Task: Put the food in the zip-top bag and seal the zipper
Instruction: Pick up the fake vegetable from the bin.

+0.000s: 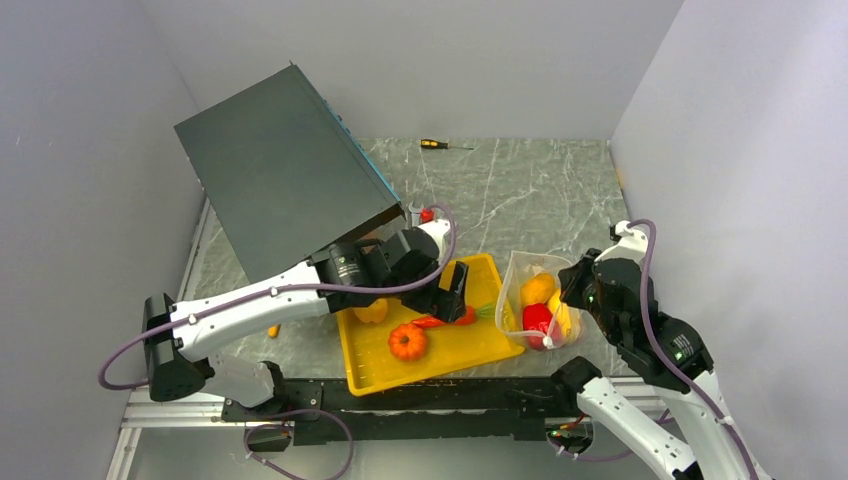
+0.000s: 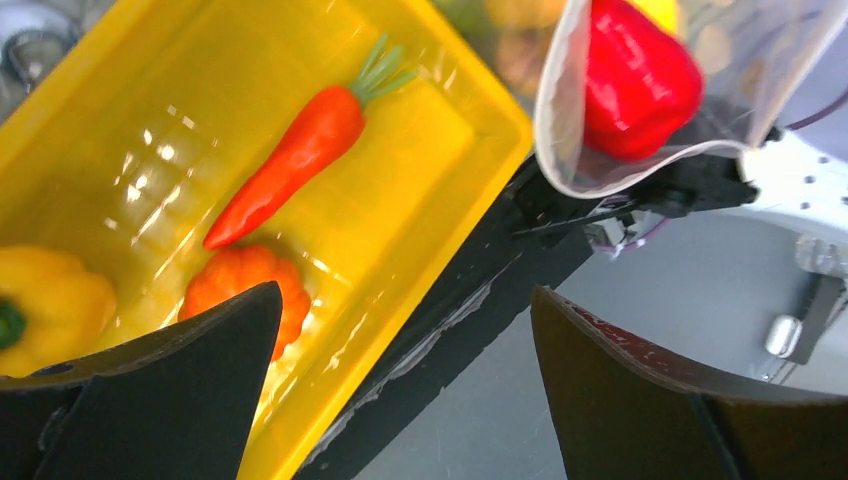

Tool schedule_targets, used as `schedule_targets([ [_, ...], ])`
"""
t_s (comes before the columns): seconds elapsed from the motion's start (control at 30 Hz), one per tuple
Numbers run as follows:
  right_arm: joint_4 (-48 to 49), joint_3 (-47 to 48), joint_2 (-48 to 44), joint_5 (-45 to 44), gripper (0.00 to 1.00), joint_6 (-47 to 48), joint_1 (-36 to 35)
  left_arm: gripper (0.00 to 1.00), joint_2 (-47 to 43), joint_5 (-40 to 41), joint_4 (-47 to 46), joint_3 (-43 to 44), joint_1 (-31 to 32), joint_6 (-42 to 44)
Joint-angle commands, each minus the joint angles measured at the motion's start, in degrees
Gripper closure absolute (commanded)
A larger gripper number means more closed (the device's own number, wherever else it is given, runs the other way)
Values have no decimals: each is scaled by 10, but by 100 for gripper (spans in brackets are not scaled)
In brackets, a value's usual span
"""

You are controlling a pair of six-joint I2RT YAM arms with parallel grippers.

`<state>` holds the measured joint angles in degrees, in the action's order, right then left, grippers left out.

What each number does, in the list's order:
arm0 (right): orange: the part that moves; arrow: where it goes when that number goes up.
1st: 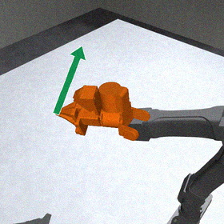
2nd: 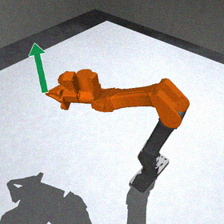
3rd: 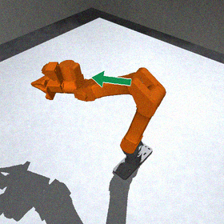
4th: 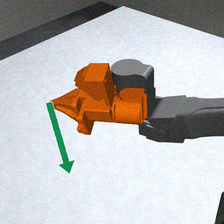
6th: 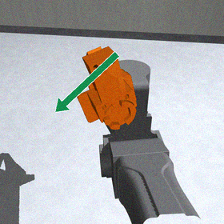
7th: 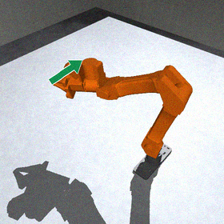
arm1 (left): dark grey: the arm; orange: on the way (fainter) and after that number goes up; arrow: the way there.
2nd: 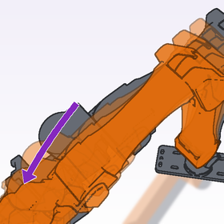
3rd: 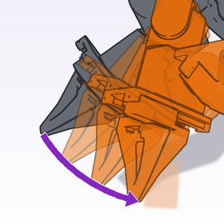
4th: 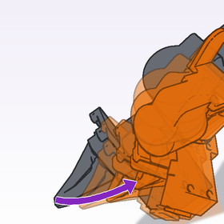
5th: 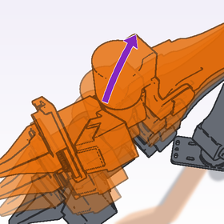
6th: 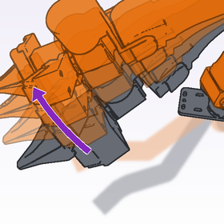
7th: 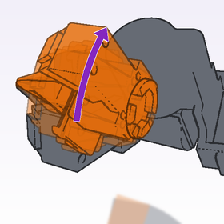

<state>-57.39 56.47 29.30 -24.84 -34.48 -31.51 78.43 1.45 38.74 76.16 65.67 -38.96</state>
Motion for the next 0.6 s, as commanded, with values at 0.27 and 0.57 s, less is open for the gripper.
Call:
schedule_targets([
  [0.27,-1,5,20,50,100,-20,-2,0,8,161,132,-19,98,-115],
  [0.57,-13,51,42,11,100,25,-2,0,72,240,183,-43,112,-160],
])
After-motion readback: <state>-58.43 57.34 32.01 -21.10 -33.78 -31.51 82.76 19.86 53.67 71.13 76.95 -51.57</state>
